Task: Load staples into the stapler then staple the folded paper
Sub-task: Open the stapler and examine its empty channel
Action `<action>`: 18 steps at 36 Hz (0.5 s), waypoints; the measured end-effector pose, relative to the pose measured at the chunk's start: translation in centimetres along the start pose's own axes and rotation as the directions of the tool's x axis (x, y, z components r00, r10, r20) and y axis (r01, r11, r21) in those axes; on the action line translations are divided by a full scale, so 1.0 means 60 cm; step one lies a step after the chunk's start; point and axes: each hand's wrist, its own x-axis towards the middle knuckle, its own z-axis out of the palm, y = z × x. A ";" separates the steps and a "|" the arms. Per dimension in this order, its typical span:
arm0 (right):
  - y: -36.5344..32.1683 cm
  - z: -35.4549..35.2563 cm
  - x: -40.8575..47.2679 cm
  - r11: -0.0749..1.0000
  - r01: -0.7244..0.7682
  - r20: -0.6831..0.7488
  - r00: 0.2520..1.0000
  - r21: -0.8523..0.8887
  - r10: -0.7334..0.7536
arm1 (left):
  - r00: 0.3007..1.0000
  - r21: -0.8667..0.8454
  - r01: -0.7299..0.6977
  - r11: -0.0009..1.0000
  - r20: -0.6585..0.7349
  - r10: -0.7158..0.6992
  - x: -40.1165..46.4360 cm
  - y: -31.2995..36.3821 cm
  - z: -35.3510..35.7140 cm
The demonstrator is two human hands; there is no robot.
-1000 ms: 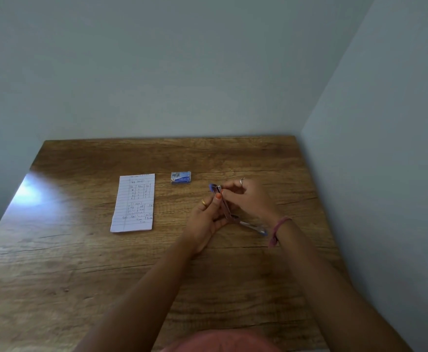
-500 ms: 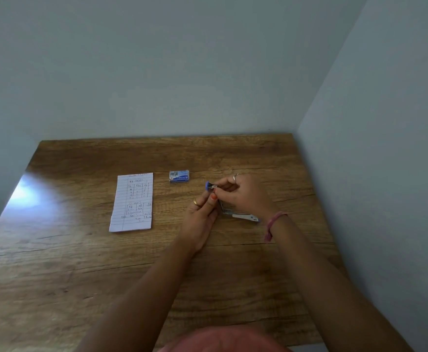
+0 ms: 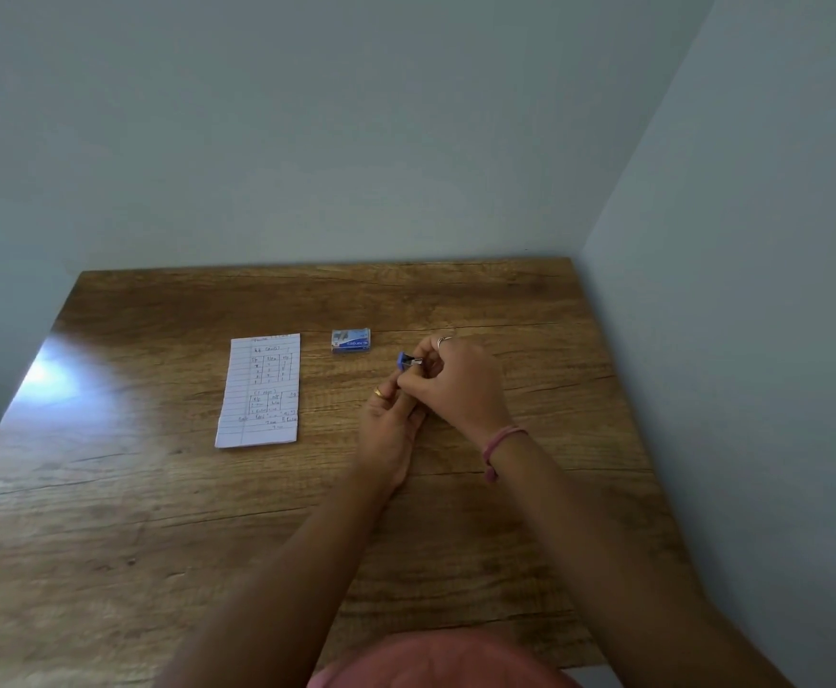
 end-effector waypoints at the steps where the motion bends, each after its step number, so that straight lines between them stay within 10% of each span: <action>1: -0.002 0.002 0.000 1.000 0.004 -0.008 1.000 -0.027 -0.004 | 1.000 -0.002 -0.004 1.000 0.004 0.004 0.000 0.000 -0.001; 18: -0.008 -0.005 0.009 0.973 0.132 0.068 0.990 -0.188 -0.122 | 1.000 -0.007 -0.006 1.000 -0.021 0.006 -0.003 0.004 0.000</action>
